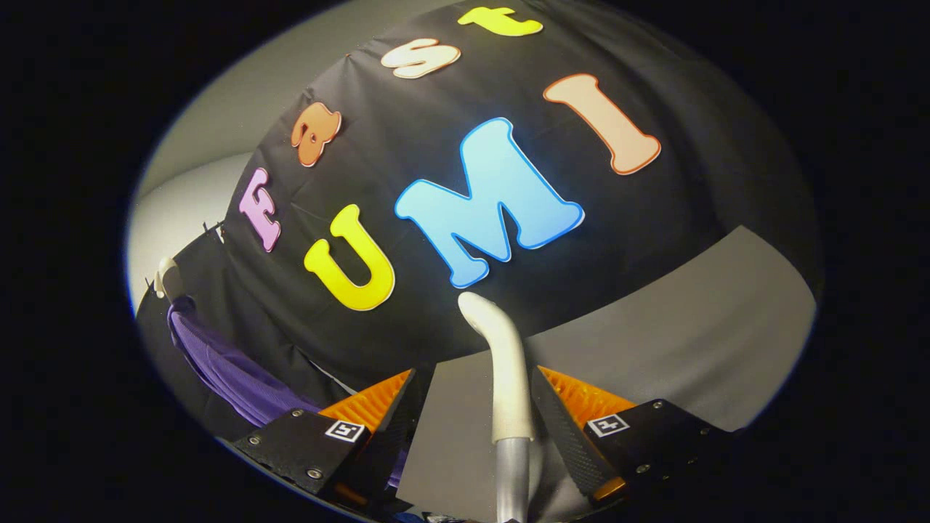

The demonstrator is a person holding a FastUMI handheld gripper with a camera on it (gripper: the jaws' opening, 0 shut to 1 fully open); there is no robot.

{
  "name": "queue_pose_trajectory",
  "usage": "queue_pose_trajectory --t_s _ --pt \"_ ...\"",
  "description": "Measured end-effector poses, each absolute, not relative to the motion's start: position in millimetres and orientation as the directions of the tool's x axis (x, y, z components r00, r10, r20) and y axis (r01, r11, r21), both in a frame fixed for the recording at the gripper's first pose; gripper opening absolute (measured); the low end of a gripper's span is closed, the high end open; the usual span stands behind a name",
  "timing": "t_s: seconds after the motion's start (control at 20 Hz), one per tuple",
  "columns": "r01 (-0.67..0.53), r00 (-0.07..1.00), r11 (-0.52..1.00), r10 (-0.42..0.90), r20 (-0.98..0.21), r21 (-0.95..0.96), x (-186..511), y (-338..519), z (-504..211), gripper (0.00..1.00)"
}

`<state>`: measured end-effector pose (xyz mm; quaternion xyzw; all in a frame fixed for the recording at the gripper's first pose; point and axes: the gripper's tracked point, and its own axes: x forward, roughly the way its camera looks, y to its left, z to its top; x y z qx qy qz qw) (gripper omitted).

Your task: Iron the clothes twice with a garment steamer, once on the left side and once on the right side.

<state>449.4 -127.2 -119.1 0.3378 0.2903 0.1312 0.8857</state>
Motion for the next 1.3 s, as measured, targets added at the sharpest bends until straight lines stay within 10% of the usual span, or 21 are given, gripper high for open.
queue_pose_trajectory --t_s 0.6,0.9,1.3 --pt "0.054 0.608 0.587 0.623 -0.493 0.808 469 -78 -180 0.92" --pt "0.206 0.553 0.432 0.688 -0.469 0.878 467 -80 -195 0.42" --pt "0.157 0.6 0.509 0.632 -0.491 0.846 442 -86 -169 0.32"
